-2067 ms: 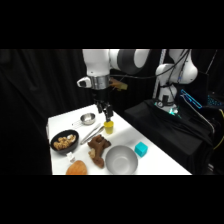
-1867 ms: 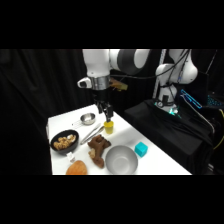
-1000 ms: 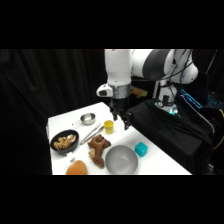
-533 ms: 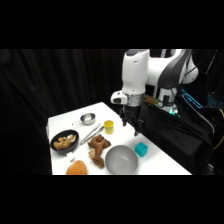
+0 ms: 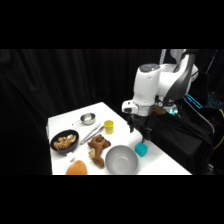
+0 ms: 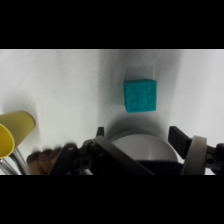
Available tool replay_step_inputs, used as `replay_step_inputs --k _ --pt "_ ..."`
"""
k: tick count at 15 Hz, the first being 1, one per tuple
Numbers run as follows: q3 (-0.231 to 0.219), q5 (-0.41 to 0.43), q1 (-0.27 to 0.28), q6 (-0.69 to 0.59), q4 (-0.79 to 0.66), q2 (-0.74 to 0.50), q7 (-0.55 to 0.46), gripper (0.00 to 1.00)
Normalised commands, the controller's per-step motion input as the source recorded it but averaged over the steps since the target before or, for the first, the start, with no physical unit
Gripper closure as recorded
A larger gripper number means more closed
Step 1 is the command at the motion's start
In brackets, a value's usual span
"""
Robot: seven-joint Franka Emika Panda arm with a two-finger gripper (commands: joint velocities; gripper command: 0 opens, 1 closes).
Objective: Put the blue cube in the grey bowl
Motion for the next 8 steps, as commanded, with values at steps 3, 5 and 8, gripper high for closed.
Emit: replay_step_inputs --k 3,5,8 --pt "-0.040 -0.313 0.103 0.35 -0.03 0.24 0.37 0.00" --pt "-0.122 -0.294 0.169 0.28 0.01 0.20 0.35 0.00" --pt "-0.207 -0.271 0.219 0.27 0.03 0.19 0.35 0.00"
